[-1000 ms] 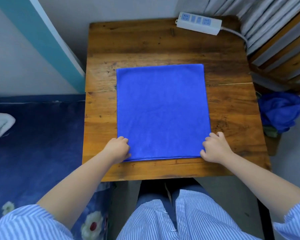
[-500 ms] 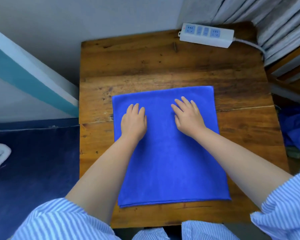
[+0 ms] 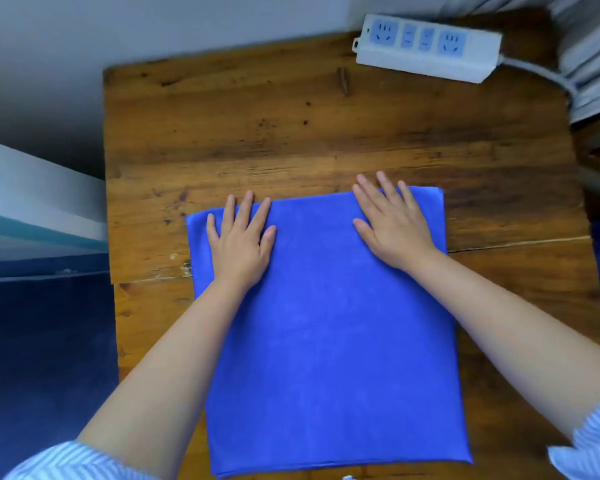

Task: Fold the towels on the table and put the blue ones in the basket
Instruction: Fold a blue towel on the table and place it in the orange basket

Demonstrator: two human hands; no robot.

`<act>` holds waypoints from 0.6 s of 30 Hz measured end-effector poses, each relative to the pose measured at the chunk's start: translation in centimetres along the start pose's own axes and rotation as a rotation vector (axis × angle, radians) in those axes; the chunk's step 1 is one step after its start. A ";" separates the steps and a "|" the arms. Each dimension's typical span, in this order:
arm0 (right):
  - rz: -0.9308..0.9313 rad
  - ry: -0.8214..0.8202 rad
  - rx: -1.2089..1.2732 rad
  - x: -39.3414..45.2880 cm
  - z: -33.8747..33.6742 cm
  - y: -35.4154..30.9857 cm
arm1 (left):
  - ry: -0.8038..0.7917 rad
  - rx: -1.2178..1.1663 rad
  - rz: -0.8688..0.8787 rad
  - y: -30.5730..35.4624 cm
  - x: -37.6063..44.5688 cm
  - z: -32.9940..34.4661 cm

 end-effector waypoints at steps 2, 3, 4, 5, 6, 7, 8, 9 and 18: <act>0.063 -0.004 -0.011 -1.1 -0.6 2.4 | -0.003 -0.020 -0.030 -1.1 0.5 -0.3; 0.087 -0.016 -0.021 -1.6 -0.9 3.3 | 0.002 -0.029 -0.050 -1.7 0.7 -0.5; 0.111 -0.030 -0.022 -2.0 -1.0 4.1 | 0.006 -0.031 -0.064 -2.2 1.0 -0.7; 0.140 -0.036 -0.013 -2.3 -1.2 4.7 | 0.005 -0.029 -0.074 -2.6 1.2 -0.9; 0.172 -0.039 0.004 -2.5 -1.3 5.3 | -0.001 -0.034 -0.085 -3.1 1.4 -1.0; 0.203 -0.045 0.018 -2.7 -1.4 5.7 | -0.015 -0.042 -0.099 -3.6 1.6 -1.2; 0.233 -0.055 0.023 -2.9 -1.6 6.1 | -0.030 -0.046 -0.112 -4.0 1.8 -1.6; 0.260 -0.068 0.019 -3.1 -1.8 6.5 | -0.052 -0.039 -0.123 -4.3 2.0 -2.0; 0.064 0.057 0.013 -1.6 -5.2 4.6 | 0.014 0.100 0.013 -2.9 2.3 -5.3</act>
Point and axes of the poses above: each hand's wrist, its own x-axis towards the middle knuckle, its own z-axis out of the palm, y = z × x, the point moved 4 cm from there along x, towards the middle knuckle, and after that the axes turned 13 degrees about -z, right-handed, at the moved point
